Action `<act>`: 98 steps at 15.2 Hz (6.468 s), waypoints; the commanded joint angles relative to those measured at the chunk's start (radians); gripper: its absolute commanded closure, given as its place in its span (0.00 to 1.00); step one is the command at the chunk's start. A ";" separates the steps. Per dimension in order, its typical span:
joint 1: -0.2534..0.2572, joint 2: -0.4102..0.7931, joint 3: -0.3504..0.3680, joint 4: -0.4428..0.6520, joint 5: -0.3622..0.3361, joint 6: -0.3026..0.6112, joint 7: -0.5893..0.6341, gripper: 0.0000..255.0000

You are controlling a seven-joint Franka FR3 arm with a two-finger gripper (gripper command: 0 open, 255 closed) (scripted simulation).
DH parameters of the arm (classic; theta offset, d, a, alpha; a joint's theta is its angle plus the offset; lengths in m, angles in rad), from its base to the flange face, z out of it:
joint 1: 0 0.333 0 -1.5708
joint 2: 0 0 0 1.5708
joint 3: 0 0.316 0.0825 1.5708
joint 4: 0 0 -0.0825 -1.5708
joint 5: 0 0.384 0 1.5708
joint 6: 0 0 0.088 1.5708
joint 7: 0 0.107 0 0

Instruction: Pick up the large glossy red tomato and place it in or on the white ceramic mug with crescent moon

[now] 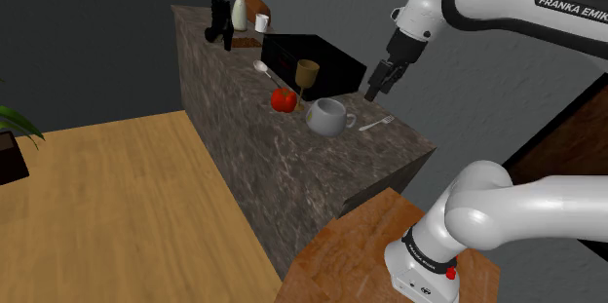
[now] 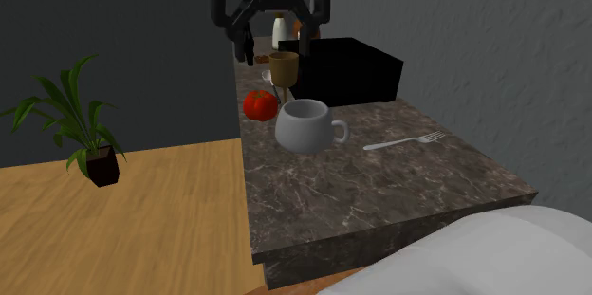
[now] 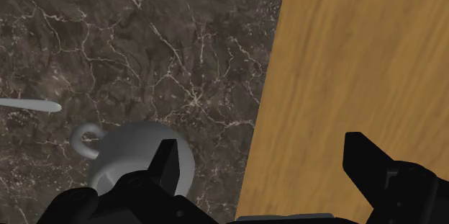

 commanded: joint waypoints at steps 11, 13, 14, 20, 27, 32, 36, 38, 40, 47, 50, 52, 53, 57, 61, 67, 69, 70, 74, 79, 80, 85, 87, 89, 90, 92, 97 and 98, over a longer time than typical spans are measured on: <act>-0.069 0.404 0.294 0.144 -0.199 0.188 0.360 0.00; -0.088 0.501 0.345 0.198 -0.269 0.194 0.446 0.00; -0.097 0.552 0.368 0.228 -0.308 0.192 0.490 0.00; -0.105 0.880 0.457 0.452 -0.570 0.098 0.746 0.00; 0.005 1.276 0.415 0.803 -0.835 -0.110 0.917 0.00; 0.108 1.565 0.328 1.134 -0.970 -0.259 0.925 0.00; 0.193 1.859 0.234 1.534 -1.060 -0.382 0.842 0.00; 0.188 1.864 0.229 1.531 -1.062 -0.375 0.844 0.00; 0.170 1.843 0.230 1.483 -1.062 -0.351 0.860 0.00; 0.133 1.806 0.230 1.389 -1.065 -0.299 0.890 0.00; 0.133 1.806 0.230 1.389 -1.065 -0.299 0.890 0.00; 0.133 1.806 0.230 1.390 -1.065 -0.299 0.890 0.00; 0.133 1.806 0.230 1.390 -1.065 -0.299 0.890 1.00; 0.133 1.806 0.230 1.391 -1.065 -0.300 0.890 1.00; 0.133 1.806 0.230 1.390 -1.065 -0.299 0.890 1.00; 0.134 1.771 0.231 1.392 -1.065 -0.322 0.861 1.00; 0.135 1.759 0.232 1.394 -1.065 -0.331 0.849 1.00; 0.136 1.753 0.232 1.396 -1.065 -0.336 0.843 1.00; 0.139 1.731 0.231 1.409 -1.067 -0.356 0.815 1.00; 0.144 1.709 0.229 1.432 -1.070 -0.383 0.779 1.00; 0.146 1.705 0.229 1.438 -1.071 -0.388 0.771 1.00; 0.153 1.691 0.225 1.473 -1.077 -0.417 0.729 1.00; 0.157 1.687 0.223 1.490 -1.080 -0.429 0.711 1.00; 0.161 1.684 0.221 1.510 -1.083 -0.441 0.693 1.00; 0.163 1.683 0.220 1.520 -1.085 -0.447 0.683 1.00; 0.167 1.683 0.217 1.543 -1.089 -0.460 0.663 1.00; 0.126 1.533 0.238 1.330 -1.068 -0.424 0.715 1.00; 0.106 1.473 0.246 1.235 -1.058 -0.401 0.742 1.00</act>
